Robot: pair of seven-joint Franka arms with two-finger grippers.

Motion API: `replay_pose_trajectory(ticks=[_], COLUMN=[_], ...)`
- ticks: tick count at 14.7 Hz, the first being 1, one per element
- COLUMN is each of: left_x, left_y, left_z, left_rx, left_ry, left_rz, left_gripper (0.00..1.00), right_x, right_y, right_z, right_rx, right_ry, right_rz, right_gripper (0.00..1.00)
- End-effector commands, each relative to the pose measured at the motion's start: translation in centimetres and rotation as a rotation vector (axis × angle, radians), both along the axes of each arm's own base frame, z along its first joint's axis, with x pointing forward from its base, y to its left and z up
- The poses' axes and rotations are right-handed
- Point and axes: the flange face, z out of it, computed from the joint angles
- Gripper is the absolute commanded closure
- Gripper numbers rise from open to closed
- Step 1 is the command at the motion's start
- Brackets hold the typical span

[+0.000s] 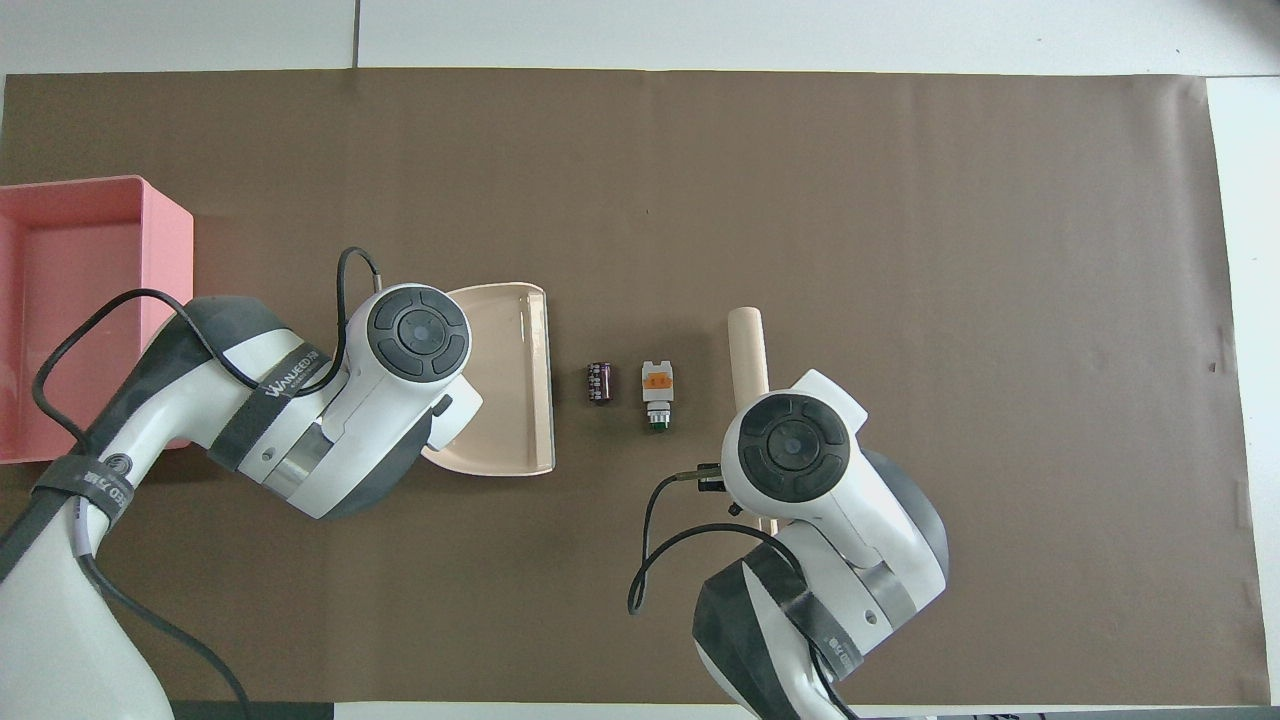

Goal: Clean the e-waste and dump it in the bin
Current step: 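Sweep the e-waste pieces into the dustpan with the brush in the right gripper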

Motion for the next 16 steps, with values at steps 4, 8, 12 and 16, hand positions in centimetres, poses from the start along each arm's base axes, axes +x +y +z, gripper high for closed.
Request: replay_pose_trajectory(ticks=[4, 8, 12, 16], left_x=[-0.2, -0.4, -0.3, -0.7], left_y=[-3.1, -3.3, -3.2, -3.4], left_z=[-1.5, -1.6, -1.5, -1.9], left_rx=[0.061, 0.061, 0.051, 0.020], left_ry=[0.030, 0.030, 0.022, 0.005], left_rz=[-0.076, -0.080, -0.082, -0.111], left_gripper=[1.00, 1.00, 0.98, 0.98], right_x=[-0.4, -1.7, -1.3, 0.1], right_y=[6.9, 10.6, 13.7, 14.6], right_z=[-2.6, -2.4, -1.0, 0.2], right_rx=[-0.030, 0.143, 0.466, 0.638], right_ry=[0.001, 0.069, 0.149, 0.130], right_rz=[0.027, 0.010, -0.060, -0.130], right_gripper=[1.00, 1.00, 1.00, 1.00])
